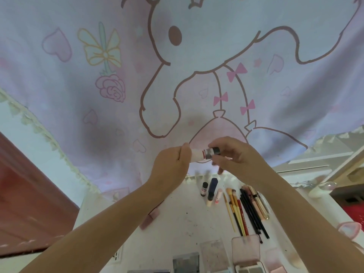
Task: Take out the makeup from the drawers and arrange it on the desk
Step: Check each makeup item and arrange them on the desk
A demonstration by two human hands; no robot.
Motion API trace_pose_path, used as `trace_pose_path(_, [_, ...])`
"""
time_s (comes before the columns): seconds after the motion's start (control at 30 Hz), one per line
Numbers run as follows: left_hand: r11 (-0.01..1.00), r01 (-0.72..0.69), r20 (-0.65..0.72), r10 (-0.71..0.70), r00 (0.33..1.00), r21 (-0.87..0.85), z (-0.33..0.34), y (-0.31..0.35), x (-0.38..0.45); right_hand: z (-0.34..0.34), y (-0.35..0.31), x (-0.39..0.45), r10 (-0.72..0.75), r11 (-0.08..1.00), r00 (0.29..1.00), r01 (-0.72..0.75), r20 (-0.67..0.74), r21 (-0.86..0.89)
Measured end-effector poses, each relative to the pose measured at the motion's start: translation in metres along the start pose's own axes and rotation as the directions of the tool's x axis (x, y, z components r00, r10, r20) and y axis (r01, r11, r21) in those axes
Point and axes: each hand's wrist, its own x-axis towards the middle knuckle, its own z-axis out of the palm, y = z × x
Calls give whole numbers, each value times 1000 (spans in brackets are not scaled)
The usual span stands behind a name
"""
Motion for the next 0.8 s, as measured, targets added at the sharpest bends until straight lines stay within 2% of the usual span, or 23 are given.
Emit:
trace_pose_path(0.07, [996,-31,-49,35,998,87,-1,-3,0,-1,5,-2,-10,999,1000,9,20,45])
trace_pose_path(0.13, [969,-114,-9,119,993,218,0,-5,0,1,8,-2,53,997,997,-56,53,61])
trace_pose_path(0.2, [879,-284,60,283,957,382,-2,0,-3,5,10,-1,114,990,992,-118,49,82])
trace_pose_path(0.23, [853,-315,90,306,948,417,-4,3,-5,6,11,0,124,989,992,-126,39,74])
trace_pose_path(0.3, [797,-356,44,384,922,488,-3,1,-5,9,12,-2,108,992,994,-107,-4,60])
trace_pose_path(0.37, [785,-342,-12,406,914,517,1,0,-5,9,14,-6,70,995,997,-66,-43,76])
trace_pose_path(0.43, [749,-329,-58,438,897,575,0,0,-6,9,16,-9,54,985,998,-49,-29,168])
trace_pose_path(0.53, [703,-387,-32,503,864,596,3,-6,-8,9,15,-10,118,950,993,-122,31,287])
trace_pose_path(0.6, [694,-379,-67,524,849,612,4,-6,-8,9,15,-10,187,951,981,-195,59,238])
trace_pose_path(0.67, [691,-372,-82,528,845,620,5,-7,-9,10,16,-12,182,975,982,-186,40,121])
trace_pose_path(0.73, [684,-383,-80,541,837,621,6,-11,-10,10,18,-15,136,982,991,-134,-3,134])
trace_pose_path(0.8, [700,-412,-76,552,831,583,8,-16,-12,10,21,-17,127,968,992,-129,24,214])
